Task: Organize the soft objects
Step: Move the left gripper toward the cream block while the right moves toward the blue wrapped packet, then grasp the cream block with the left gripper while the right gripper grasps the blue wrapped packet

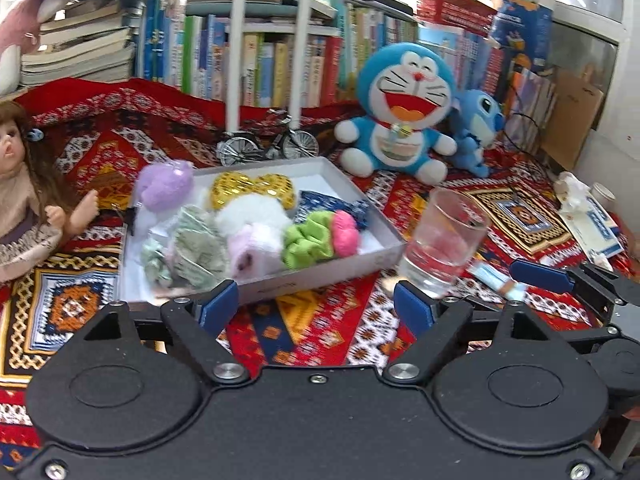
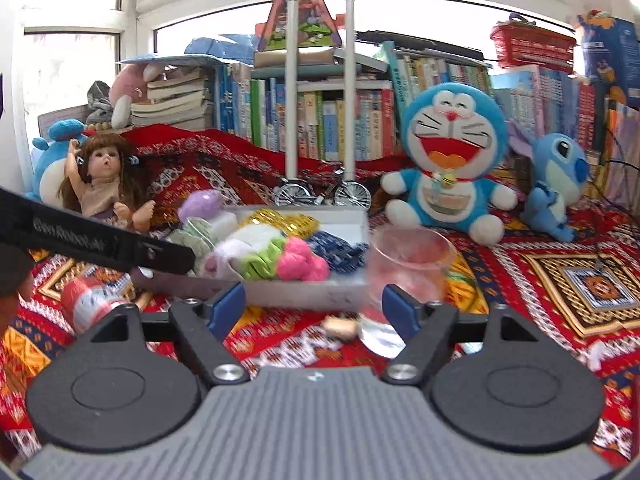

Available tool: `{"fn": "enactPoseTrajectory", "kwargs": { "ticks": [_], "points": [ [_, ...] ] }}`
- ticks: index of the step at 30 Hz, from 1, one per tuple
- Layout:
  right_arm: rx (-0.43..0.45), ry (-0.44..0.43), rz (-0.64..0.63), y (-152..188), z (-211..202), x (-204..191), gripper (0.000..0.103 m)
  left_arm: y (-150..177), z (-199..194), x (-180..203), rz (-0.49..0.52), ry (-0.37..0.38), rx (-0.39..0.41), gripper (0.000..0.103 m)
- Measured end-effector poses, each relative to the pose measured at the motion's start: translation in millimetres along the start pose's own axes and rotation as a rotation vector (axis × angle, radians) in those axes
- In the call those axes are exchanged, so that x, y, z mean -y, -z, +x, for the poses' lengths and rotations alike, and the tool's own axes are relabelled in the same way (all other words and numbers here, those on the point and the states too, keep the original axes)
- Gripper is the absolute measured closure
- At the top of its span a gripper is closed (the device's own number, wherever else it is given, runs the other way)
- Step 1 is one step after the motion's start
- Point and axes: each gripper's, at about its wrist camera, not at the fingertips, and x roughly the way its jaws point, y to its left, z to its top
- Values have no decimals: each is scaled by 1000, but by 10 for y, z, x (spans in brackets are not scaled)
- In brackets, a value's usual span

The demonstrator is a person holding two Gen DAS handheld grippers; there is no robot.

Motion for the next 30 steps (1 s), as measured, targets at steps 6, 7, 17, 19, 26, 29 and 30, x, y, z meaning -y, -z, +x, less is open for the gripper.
{"fn": "enactPoseTrajectory", "kwargs": {
  "ticks": [6,7,17,19,26,29,30],
  "points": [
    [-25,69,31,219,-81,272,18,165,89,238,28,36,-31,19],
    [-30,83,40,252,-85,322,18,192,114,278,35,38,-33,19],
    [-54,195,118,514,-107,762,18,387,465,562,23,-6,-15,28],
    [-58,208,146,537,-82,856,18,417,550,599,0,-6,-19,29],
    [-84,256,224,604,83,1103,18,494,846,781,-12,-41,-17,39],
    [-90,272,235,610,158,1174,18,491,946,869,6,-58,-6,40],
    [-92,277,240,609,177,1191,18,486,982,891,10,-61,-2,40]
  ]
}}
